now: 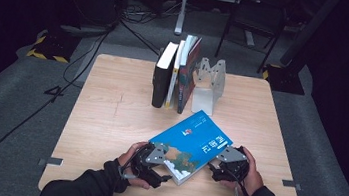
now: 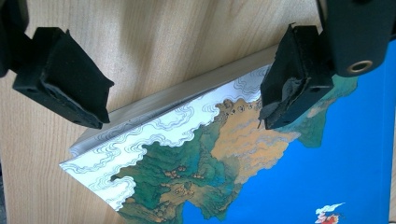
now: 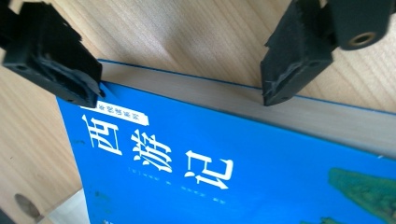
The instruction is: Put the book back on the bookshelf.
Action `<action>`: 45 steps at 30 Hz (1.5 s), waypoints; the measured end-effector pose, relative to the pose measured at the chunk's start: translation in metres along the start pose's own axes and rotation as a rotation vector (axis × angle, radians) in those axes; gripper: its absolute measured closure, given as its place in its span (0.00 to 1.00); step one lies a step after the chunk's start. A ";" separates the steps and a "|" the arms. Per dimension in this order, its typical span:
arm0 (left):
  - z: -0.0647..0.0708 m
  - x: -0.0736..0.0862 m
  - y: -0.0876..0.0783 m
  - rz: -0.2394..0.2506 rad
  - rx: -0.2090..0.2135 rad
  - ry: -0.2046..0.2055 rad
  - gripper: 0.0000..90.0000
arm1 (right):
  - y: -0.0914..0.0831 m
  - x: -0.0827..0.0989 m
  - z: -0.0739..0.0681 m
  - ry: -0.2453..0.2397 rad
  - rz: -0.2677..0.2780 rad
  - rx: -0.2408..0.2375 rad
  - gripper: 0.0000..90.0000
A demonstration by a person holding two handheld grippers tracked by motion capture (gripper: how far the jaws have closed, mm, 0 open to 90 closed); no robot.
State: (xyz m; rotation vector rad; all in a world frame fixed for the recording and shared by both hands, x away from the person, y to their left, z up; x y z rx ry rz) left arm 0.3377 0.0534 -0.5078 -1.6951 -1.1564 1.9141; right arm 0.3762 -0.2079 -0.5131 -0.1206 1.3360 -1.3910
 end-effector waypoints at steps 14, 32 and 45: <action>0.011 -0.011 0.008 -0.015 -0.004 0.046 0.17 | -0.013 -0.014 0.012 0.061 0.099 -0.021 0.13; 0.000 -0.027 -0.004 0.044 -0.115 0.123 0.85 | -0.021 -0.016 0.026 0.113 0.161 -0.154 0.20; -0.046 0.014 -0.039 0.077 -0.023 0.015 0.77 | -0.017 -0.010 0.033 0.097 0.214 -0.227 0.24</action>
Point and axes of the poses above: each handheld gripper's, and its own axes: y roughly forward along the jaws, x roughly out of its underside, z roughly to its right, the point moved 4 cm from there along y, roughly forward along the jaws, and after that the axes turned 4 degrees about -z, right-handed, at the moved point
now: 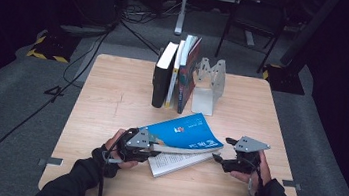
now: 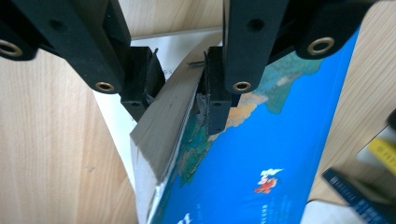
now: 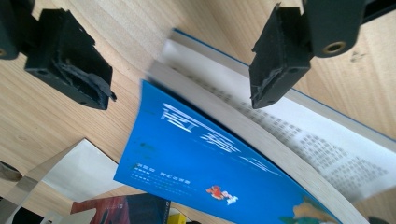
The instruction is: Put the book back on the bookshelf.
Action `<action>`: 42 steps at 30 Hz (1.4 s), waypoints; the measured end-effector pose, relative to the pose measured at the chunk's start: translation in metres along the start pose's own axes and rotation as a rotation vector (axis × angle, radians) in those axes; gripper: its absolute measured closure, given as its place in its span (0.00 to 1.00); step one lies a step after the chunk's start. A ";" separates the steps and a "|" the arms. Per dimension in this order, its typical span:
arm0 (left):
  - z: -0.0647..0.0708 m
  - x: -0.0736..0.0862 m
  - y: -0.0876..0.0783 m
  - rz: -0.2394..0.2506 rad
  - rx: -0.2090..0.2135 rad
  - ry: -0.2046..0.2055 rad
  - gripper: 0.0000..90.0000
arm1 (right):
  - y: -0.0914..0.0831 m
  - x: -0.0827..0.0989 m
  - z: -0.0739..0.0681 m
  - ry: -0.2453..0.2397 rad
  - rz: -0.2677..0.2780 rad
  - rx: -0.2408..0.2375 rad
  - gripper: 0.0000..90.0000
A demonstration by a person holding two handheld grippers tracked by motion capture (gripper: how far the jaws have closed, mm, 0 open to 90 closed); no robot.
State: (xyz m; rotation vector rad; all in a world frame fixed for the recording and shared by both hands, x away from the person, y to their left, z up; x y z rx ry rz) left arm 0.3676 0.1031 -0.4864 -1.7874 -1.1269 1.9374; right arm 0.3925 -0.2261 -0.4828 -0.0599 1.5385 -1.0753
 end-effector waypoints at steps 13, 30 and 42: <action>-0.016 0.016 -0.012 0.011 0.013 -0.046 0.75 | 0.033 -0.012 -0.009 -0.153 0.026 -0.043 0.55; -0.018 0.000 -0.002 -0.035 -0.123 -0.027 0.58 | 0.000 -0.010 -0.051 -0.365 0.040 -0.039 0.83; 0.015 -0.026 0.010 -0.088 -0.147 0.023 0.41 | -0.003 -0.019 -0.058 -0.303 -0.006 -0.024 0.81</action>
Point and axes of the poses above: each handheld gripper's, and its own axes: y roughly forward along the jaws, x roughly out of its underside, z roughly to its right, the point moved 4 cm from there along y, roughly forward along the jaws, and after that the axes turned 4 degrees about -z, right-handed, at the moved point
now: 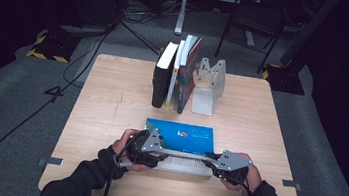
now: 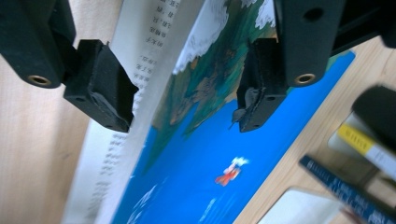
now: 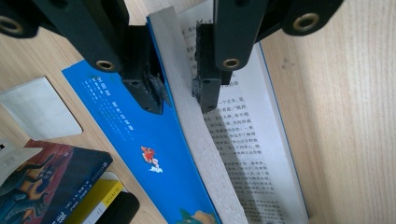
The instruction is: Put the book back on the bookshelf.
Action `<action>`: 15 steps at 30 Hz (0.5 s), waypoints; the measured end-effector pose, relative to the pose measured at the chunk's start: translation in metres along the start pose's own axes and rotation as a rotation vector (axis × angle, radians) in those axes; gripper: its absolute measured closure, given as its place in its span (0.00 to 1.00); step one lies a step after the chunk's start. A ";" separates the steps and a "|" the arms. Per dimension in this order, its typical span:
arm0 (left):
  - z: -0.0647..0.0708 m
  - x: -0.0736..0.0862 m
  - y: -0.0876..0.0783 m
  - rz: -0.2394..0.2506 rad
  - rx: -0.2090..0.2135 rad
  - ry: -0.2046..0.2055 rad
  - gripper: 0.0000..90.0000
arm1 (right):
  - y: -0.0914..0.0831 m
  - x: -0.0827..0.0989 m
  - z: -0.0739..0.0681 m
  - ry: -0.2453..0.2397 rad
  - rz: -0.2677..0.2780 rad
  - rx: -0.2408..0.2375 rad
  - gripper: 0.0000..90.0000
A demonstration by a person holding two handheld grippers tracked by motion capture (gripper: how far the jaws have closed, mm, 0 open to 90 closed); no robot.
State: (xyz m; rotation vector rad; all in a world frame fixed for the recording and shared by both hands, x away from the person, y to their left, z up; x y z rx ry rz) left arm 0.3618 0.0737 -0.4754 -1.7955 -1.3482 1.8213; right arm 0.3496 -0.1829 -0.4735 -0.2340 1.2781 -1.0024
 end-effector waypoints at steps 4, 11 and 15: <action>-0.003 0.009 0.005 -0.055 0.004 0.016 0.63 | 0.002 -0.004 -0.003 -0.023 -0.011 -0.003 0.79; -0.010 0.018 0.003 -0.045 0.038 0.050 0.71 | 0.003 -0.001 0.005 0.006 0.048 -0.065 0.61; -0.017 0.022 0.000 -0.027 0.065 0.025 0.71 | 0.013 0.006 0.014 0.012 0.016 -0.080 0.72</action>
Point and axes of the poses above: each handheld gripper's, and its own axes: y roughly forward along the jaws, x roughly out of its underside, z roughly to its right, the point moved 4 cm from there along y, roughly forward along the jaws, and after that the axes turned 4 degrees about -z, right-handed, at the moved point
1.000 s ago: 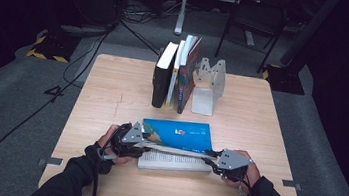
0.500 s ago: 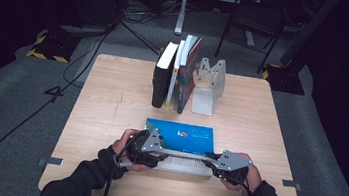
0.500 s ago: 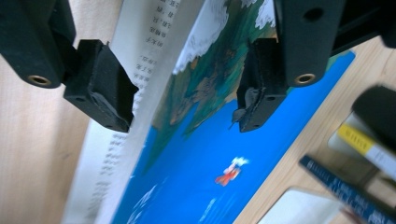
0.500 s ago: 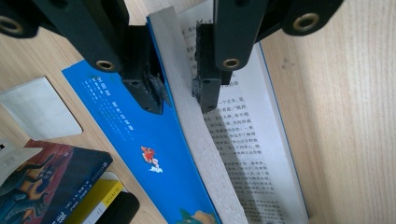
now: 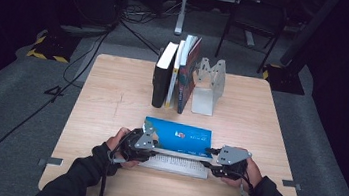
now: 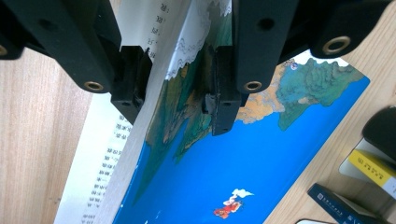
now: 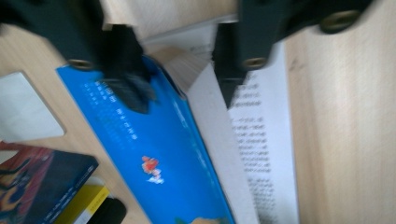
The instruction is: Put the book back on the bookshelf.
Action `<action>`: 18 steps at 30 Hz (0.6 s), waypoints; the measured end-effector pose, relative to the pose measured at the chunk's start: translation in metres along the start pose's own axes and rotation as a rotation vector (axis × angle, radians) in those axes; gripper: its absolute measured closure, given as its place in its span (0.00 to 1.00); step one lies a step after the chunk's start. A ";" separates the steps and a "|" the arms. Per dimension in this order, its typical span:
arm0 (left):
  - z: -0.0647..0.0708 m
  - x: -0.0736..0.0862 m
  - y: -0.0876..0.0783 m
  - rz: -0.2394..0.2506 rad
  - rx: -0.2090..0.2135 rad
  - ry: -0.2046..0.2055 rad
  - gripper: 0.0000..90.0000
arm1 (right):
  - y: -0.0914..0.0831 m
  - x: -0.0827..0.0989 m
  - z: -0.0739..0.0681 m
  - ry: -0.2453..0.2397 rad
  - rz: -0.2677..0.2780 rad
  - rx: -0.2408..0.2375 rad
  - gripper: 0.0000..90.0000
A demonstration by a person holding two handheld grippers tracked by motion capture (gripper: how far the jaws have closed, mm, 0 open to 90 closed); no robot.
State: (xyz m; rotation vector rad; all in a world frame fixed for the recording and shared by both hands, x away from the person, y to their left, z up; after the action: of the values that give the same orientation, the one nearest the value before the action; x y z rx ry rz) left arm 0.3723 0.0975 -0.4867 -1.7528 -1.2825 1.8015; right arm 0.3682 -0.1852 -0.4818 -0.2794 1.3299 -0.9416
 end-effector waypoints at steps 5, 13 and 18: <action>0.000 -0.002 -0.005 0.008 0.015 -0.047 0.61 | -0.001 -0.009 0.000 -0.017 0.027 0.025 0.76; 0.038 -0.023 0.009 -0.052 -0.023 -0.023 0.51 | 0.005 -0.021 -0.012 -0.048 0.004 0.034 0.76; 0.030 -0.022 0.010 -0.004 -0.019 -0.075 0.65 | 0.006 -0.029 -0.018 -0.049 0.010 0.023 0.76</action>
State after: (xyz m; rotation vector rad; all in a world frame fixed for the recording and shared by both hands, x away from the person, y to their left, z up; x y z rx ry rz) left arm 0.3527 0.0641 -0.4852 -1.7063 -1.3349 1.8758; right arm 0.3561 -0.1547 -0.4700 -0.2766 1.2736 -0.9359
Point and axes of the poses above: each handheld gripper's, and its own axes: y roughly forward along the jaws, x roughly out of its underside, z roughly to its right, the point moved 4 cm from there along y, roughly forward along the jaws, and after that the axes turned 4 degrees about -z, right-handed, at the moved point
